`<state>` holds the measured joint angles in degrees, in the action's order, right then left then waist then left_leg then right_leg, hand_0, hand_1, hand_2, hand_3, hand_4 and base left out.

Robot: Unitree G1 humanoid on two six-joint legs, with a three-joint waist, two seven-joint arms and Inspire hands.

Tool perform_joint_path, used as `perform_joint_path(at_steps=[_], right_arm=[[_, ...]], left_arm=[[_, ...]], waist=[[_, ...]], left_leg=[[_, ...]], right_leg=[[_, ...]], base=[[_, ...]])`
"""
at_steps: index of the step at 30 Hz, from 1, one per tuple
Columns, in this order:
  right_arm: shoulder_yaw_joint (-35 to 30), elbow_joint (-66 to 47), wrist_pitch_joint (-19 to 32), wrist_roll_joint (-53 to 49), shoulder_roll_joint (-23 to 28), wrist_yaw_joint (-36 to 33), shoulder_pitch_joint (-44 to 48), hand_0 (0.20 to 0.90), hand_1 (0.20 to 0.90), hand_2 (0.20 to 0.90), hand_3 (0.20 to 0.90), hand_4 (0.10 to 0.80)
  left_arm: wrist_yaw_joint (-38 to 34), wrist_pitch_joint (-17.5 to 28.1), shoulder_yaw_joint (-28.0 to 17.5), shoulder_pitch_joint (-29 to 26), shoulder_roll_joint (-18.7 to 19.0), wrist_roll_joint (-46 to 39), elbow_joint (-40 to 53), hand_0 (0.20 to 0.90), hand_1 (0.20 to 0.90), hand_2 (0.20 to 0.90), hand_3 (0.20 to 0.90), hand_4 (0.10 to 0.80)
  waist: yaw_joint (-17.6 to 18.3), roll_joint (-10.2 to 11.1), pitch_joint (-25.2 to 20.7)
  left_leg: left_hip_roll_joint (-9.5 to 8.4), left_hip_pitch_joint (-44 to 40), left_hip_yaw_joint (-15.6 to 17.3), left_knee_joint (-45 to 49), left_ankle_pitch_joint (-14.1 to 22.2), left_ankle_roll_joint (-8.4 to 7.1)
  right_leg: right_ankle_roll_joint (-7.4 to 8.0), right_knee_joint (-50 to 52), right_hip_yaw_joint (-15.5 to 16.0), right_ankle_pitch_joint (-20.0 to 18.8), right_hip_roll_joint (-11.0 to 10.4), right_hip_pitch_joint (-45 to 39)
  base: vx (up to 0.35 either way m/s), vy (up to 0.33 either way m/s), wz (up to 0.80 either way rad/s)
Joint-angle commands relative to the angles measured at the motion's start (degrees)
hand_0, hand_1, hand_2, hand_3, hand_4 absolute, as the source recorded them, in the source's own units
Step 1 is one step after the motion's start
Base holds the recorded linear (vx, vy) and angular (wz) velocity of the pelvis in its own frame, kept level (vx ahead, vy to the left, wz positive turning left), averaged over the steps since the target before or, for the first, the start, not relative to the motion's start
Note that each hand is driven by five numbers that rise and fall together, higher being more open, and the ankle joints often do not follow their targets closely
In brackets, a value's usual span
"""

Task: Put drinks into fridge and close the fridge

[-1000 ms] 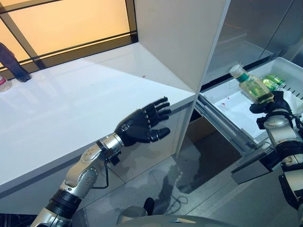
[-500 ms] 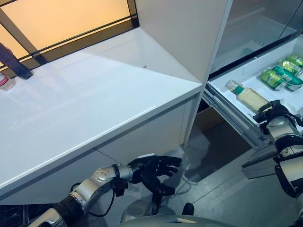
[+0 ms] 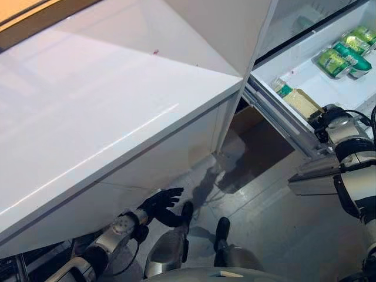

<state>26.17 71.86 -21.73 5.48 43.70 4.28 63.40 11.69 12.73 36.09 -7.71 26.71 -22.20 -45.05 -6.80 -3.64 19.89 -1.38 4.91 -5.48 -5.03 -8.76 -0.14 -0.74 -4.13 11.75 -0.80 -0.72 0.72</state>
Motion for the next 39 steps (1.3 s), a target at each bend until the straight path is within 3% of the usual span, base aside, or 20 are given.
perform_joint_path(at_steps=[1, 6, 7, 8, 9, 16, 25, 31, 39], right_arm=[[7.7, -1.1, 0.4, 5.5, 5.0, -1.8, 4.1, 0.3, 0.3, 0.3, 0.2, 0.1], [10.4, -0.7, -2.0, 7.4, 5.0, 2.1, 6.4, 0.3, 0.3, 0.3, 0.2, 0.1], [11.1, -0.4, -2.4, 9.0, 5.2, 4.0, 7.1, 0.396, 0.396, 0.396, 0.313, 0.213], [11.4, -0.3, -2.5, 9.8, 5.4, 4.9, 7.4, 0.754, 0.754, 0.754, 0.73, 0.63], [11.7, -0.1, -2.6, 10.0, 5.5, 5.7, 7.6, 0.9, 0.9, 0.9, 0.9, 0.8], [11.6, -0.7, -0.7, 6.9, 5.7, 4.6, 8.4, 0.9, 0.9, 0.9, 0.9, 0.8], [5.3, -6.7, 5.3, -8.6, 5.0, -3.1, 7.1, 0.9, 0.9, 0.9, 0.9, 0.8], [-1.8, -17.7, 17.3, -16.0, 5.0, -9.0, 1.8, 0.9, 0.9, 0.9, 0.9, 0.8], [-8.7, -29.6, 24.5, -20.4, 8.0, -15.5, -5.8, 0.9, 0.9, 0.9, 0.9, 0.8]], left_arm=[[-1.0, 4.6, -3.3, 0.0, -2.5, 2.4, -2.4, 0.9, 0.9, 0.9, 0.9, 0.8], [-0.7, 3.8, -6.4, -0.2, -3.3, 3.9, -6.9, 0.9, 0.9, 0.9, 0.9, 0.8], [-0.2, 4.1, -6.9, -0.1, -3.3, 3.7, -7.0, 0.9, 0.9, 0.9, 0.9, 0.8], [-0.1, 4.1, -7.1, 0.0, -3.2, 3.5, -6.6, 0.9, 0.9, 0.9, 0.9, 0.8], [0.0, 4.0, -7.2, 0.0, -3.2, 3.3, -6.2, 0.9, 0.9, 0.9, 0.9, 0.8], [1.4, 3.5, -7.0, 0.2, -3.2, 4.3, -3.9, 0.9, 0.9, 0.9, 0.9, 0.8], [0.6, 1.6, -7.6, 1.0, -3.7, 5.9, -5.3, 0.9, 0.9, 0.9, 0.9, 0.8], [-0.4, 0.0, -9.4, 2.6, -5.0, 8.5, -8.7, 0.9, 0.9, 0.9, 0.9, 0.8], [0.1, -1.3, -9.8, 3.9, -5.6, 10.5, -11.5, 0.9, 0.9, 0.9, 0.9, 0.8]], waist=[[-0.5, -0.1, 0.3], [-1.1, -0.2, 1.5], [-1.4, -0.3, 1.6], [-1.5, -0.3, 1.7], [-1.7, -0.4, 1.7], [-2.7, -0.3, 1.3], [-1.9, 1.0, -0.5], [0.1, 2.8, -3.7], [2.6, 4.5, -8.4]], left_leg=[[2.26, 0.6, 2.0, 3.0, 5.0, -1.46], [1.99, 2.3, 2.0, 3.0, 4.5, -1.5], [1.81, 2.5, 1.9, 3.0, 4.5, -1.48], [1.71, 2.7, 1.9, 3.0, 4.5, -1.49], [1.64, 2.7, 1.8, 3.0, 4.4, -1.51], [1.15, 2.2, 1.7, 3.0, 4.6, -1.56], [0.83, -0.2, 2.8, 3.5, 5.8, -1.27], [0.75, -3.1, 4.6, 2.8, 6.8, -0.87], [0.87, -7.0, 6.1, 1.0, 7.6, -0.41]], right_leg=[[1.06, 5.9, -2.6, 0.0, -2.4, 4.6], [1.14, 6.2, -2.5, -0.4, -2.6, 6.2], [1.11, 6.3, -2.3, -0.4, -2.7, 6.4], [1.1, 6.3, -2.2, -0.4, -2.8, 6.5], [1.09, 6.3, -2.0, -0.4, -2.9, 6.6], [1.01, 6.7, -0.6, 0.0, -3.5, 5.7], [1.24, 6.2, -1.4, 0.0, -3.5, 3.5], [1.9, 5.1, -3.2, -0.3, -3.0, 1.3], [2.92, 3.9, -5.3, -0.8, -2.9, -1.5]], base=[[-0.06, -0.022, -0.19], [-0.05, 0.001, -0.04], [-0.037, 0.023, 0.01], [-0.032, 0.023, 0.01], [0.0, 0.0, 0.0], [-0.004, 0.017, 0.03], [0.009, 0.053, 0.03], [0.017, 0.062, -0.07], [0.043, 0.055, -0.16]])
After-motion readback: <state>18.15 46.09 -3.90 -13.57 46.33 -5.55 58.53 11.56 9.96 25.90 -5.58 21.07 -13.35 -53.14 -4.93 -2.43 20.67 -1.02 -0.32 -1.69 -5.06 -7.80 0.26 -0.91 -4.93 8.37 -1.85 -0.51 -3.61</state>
